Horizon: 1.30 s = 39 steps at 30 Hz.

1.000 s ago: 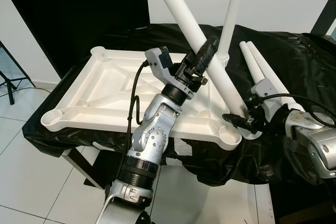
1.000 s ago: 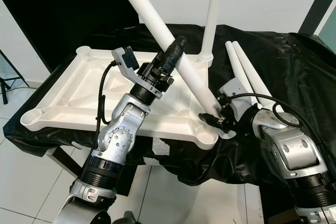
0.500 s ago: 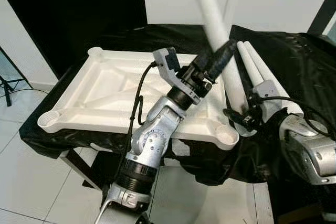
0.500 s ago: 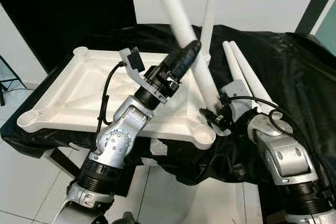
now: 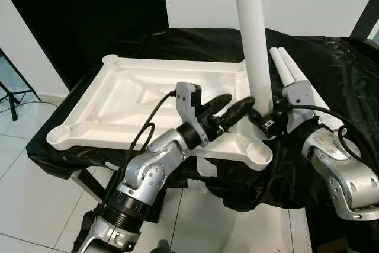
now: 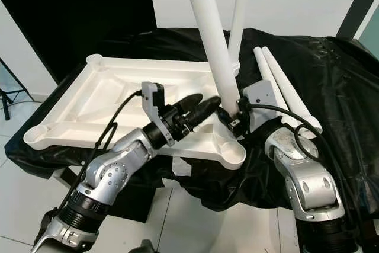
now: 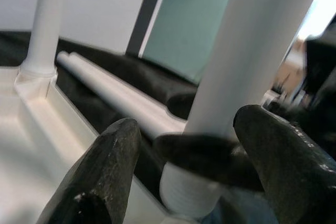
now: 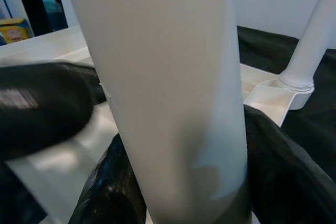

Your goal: Building children table

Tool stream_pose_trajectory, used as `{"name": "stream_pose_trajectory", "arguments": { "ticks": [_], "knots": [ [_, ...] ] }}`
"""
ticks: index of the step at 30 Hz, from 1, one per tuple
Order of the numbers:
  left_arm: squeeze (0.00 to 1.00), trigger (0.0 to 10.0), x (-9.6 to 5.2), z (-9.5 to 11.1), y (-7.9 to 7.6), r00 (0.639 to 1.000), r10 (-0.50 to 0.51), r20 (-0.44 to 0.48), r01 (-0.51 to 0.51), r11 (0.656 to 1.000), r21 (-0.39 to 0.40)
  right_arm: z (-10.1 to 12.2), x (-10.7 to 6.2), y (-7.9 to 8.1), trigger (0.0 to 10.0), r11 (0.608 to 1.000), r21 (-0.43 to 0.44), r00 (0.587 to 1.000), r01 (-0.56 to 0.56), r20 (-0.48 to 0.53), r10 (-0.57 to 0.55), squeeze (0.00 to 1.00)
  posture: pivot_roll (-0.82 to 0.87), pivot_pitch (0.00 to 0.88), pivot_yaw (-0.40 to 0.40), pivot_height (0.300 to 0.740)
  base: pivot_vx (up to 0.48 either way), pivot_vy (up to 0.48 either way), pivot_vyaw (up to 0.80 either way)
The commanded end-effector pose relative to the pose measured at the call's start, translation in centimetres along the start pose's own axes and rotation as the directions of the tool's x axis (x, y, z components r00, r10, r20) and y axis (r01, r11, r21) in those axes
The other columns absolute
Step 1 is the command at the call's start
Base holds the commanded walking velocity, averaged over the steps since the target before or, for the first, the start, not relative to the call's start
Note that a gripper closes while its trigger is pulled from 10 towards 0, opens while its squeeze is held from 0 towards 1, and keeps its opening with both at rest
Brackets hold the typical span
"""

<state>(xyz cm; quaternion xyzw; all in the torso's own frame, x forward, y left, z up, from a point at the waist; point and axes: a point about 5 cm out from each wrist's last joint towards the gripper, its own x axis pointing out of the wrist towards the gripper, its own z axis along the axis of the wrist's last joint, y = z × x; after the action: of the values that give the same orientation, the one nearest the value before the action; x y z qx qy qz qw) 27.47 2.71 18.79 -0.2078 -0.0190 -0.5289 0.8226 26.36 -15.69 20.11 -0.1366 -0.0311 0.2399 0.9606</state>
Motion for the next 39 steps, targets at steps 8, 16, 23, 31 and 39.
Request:
{"name": "stream_pose_trajectory", "arguments": {
  "ticks": [8,16,23,31,39],
  "knots": [
    [0.00,10.0,-2.2,-3.6,-1.4,0.844,-0.475,-0.248,0.490,0.872,-0.002,-1.4,-1.2,0.4,0.0,0.999,0.019,0.999,0.033,-0.001,-0.033,0.00,0.09,0.000,0.029,0.740,0.000,0.000,0.00],
    [0.00,10.0,-2.5,-5.2,-1.4,0.784,-0.517,-0.344,0.539,0.841,-0.037,-1.8,-0.9,0.9,10.0,0.999,0.033,0.999,0.041,-0.011,-0.041,0.00,0.09,0.000,0.031,0.740,0.000,0.000,0.00],
    [0.00,10.0,-2.9,-6.1,-0.6,0.739,-0.517,-0.432,0.556,0.830,-0.042,-1.7,-0.7,1.1,10.0,0.999,0.038,0.999,0.034,0.003,-0.034,0.00,0.09,0.000,0.031,0.740,0.000,0.000,0.00],
    [0.00,10.0,-2.9,-7.3,0.2,0.674,-0.490,-0.553,0.583,0.812,-0.010,-1.8,-0.7,1.3,10.0,0.998,0.056,0.999,0.031,0.013,-0.032,0.00,0.09,0.000,0.034,0.740,0.000,0.000,0.00],
    [0.00,10.0,-2.6,-8.2,0.7,0.630,-0.465,-0.622,0.596,0.803,0.003,-2.7,-1.0,1.7,10.0,0.994,0.105,0.999,0.024,0.021,-0.026,0.00,0.09,0.000,0.042,0.740,0.000,0.000,0.00]
  ]
}}
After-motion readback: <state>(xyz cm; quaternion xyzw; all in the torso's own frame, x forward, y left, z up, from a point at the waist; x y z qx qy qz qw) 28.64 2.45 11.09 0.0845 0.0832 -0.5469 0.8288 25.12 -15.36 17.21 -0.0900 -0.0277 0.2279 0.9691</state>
